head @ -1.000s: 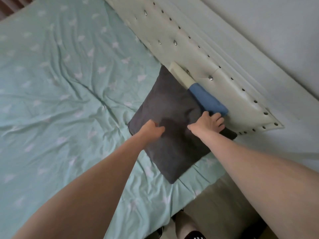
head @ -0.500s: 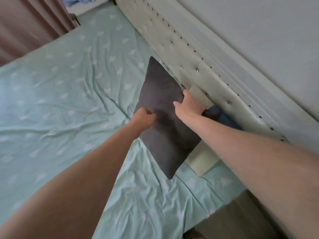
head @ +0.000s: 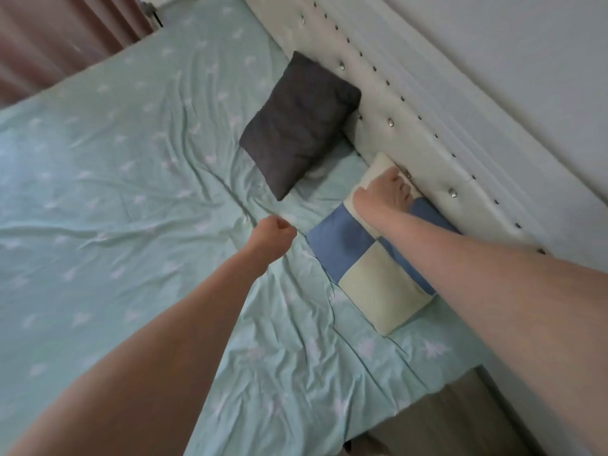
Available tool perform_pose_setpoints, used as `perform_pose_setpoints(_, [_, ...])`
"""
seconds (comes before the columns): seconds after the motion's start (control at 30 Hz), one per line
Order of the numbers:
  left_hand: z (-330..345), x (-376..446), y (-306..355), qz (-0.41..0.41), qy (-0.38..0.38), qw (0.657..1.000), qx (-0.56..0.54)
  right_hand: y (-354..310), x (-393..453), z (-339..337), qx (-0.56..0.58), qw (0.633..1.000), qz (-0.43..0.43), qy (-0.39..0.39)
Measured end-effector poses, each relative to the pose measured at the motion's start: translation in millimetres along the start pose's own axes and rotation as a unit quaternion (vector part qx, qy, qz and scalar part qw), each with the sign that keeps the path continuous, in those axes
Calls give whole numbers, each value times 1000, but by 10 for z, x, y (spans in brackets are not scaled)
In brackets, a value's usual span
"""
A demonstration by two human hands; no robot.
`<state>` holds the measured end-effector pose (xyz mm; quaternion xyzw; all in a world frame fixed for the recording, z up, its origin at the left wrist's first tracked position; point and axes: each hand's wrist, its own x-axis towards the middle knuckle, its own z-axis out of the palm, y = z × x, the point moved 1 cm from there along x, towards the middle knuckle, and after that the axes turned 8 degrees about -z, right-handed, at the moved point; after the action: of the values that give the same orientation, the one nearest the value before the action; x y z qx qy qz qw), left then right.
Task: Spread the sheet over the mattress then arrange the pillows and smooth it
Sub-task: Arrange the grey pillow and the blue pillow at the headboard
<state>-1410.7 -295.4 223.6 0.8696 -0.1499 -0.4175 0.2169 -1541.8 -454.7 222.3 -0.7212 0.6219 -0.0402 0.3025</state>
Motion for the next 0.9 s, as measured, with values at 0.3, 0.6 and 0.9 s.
perform_pose_setpoints(0.3, [1100,-19,-494,-64,-102,992,40,1544,-291,493,12,976,188,-114])
perform_pose_setpoints(0.6, [1949,-163,-1255,-64,-90,967,229,2560,-992,1070,-46,957,222,-180])
perform_pose_setpoints(0.9, [2717,-405,-2660,-57,-130,939,313,3538,-1790,1857,-66,960,217,-163])
